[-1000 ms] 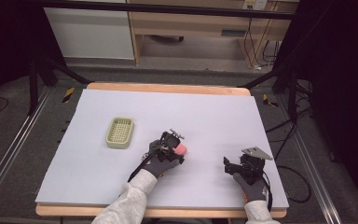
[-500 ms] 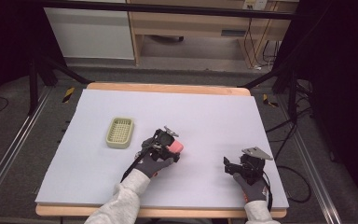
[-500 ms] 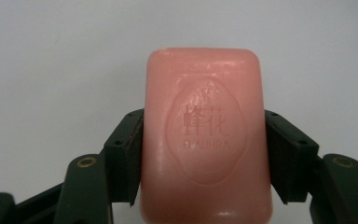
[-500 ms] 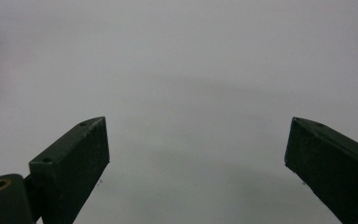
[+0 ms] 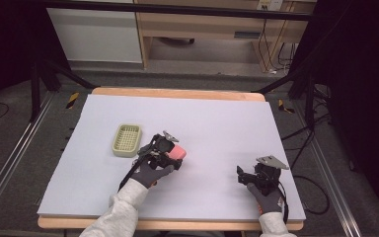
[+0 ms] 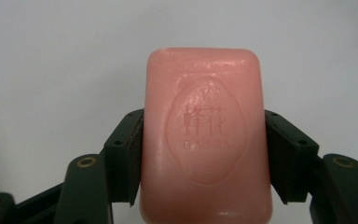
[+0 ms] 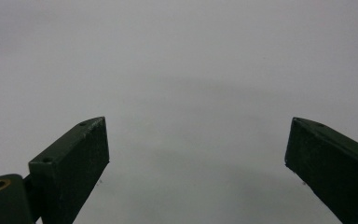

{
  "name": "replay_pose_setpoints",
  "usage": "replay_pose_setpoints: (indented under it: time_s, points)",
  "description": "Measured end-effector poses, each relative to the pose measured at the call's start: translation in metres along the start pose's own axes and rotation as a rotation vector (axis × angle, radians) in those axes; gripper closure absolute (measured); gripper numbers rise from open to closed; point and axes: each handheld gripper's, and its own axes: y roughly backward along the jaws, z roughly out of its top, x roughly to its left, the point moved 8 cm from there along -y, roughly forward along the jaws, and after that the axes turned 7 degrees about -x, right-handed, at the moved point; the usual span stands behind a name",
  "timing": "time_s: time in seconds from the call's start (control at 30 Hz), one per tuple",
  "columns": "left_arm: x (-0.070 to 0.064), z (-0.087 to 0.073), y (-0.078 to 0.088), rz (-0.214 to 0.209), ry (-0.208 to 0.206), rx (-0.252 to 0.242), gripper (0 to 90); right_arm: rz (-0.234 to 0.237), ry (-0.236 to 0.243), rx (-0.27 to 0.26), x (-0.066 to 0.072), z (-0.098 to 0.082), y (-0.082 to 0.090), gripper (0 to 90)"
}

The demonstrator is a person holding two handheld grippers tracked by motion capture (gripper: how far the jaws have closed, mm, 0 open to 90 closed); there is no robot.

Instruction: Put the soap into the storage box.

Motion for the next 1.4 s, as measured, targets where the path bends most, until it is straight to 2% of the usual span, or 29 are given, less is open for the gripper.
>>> replay_pose_setpoints:
  time_s: [0.97, 1.37, 1.4]
  points:
    - [0.048, -0.005, 0.042, 0.061, 0.068, -0.051, 37.2, -0.008, 0.002, -0.003, 0.000, 0.000, 0.000, 6.1]
    - [0.071, -0.007, 0.049, 0.101, 0.091, -0.052, 37.2, -0.008, 0.000, -0.001, 0.000, 0.000, 0.000, 6.1]
    - [0.073, -0.007, 0.050, 0.103, 0.106, -0.058, 37.2, -0.007, 0.000, -0.001, 0.000, 0.000, 0.000, 6.1]
